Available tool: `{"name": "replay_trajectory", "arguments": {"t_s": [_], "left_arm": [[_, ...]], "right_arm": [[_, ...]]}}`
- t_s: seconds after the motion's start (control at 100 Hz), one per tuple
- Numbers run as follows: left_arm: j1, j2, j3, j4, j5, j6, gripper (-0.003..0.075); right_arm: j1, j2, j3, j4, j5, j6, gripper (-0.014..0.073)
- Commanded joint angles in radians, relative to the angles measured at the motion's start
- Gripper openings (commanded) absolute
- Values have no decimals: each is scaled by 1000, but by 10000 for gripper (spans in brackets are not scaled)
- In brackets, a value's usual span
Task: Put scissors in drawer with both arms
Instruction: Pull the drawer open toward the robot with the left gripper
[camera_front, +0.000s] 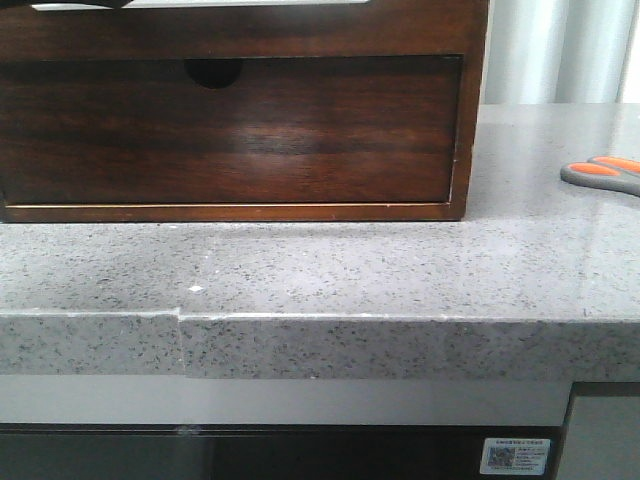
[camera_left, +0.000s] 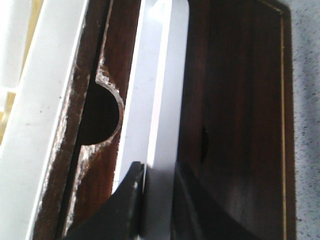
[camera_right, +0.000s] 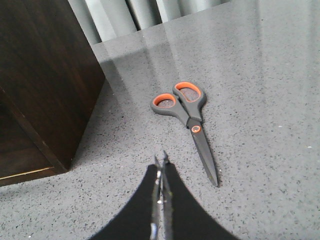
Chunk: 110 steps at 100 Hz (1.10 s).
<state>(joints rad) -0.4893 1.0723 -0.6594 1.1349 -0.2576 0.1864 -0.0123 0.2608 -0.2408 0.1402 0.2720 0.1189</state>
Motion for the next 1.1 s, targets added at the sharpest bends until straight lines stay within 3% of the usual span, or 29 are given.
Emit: {"name": "replay_trajectory", "arguments": {"t_s": [0.0, 0.49, 0.72, 0.79, 0.979, 1.089], "left_arm": [[-30, -58, -6, -48, -59, -32, -18], [-120, -298, 187, -48, -62, -32, -18], [-128, -316, 228, -48, -63, -32, -14], [-128, -316, 228, -48, -63, -32, 29], [-128, -316, 228, -53, -59, -32, 239], [-128, -316, 228, -55, -63, -32, 277]], "right_arm": [[3, 19, -35, 0, -84, -8, -61], [4, 19, -35, 0, -84, -8, -61], [4, 19, -35, 0, -84, -8, -61], [4, 19, -35, 0, -84, -8, -61], [4, 19, -35, 0, -84, -8, -61], [4, 19, -35, 0, -84, -8, -61]]}}
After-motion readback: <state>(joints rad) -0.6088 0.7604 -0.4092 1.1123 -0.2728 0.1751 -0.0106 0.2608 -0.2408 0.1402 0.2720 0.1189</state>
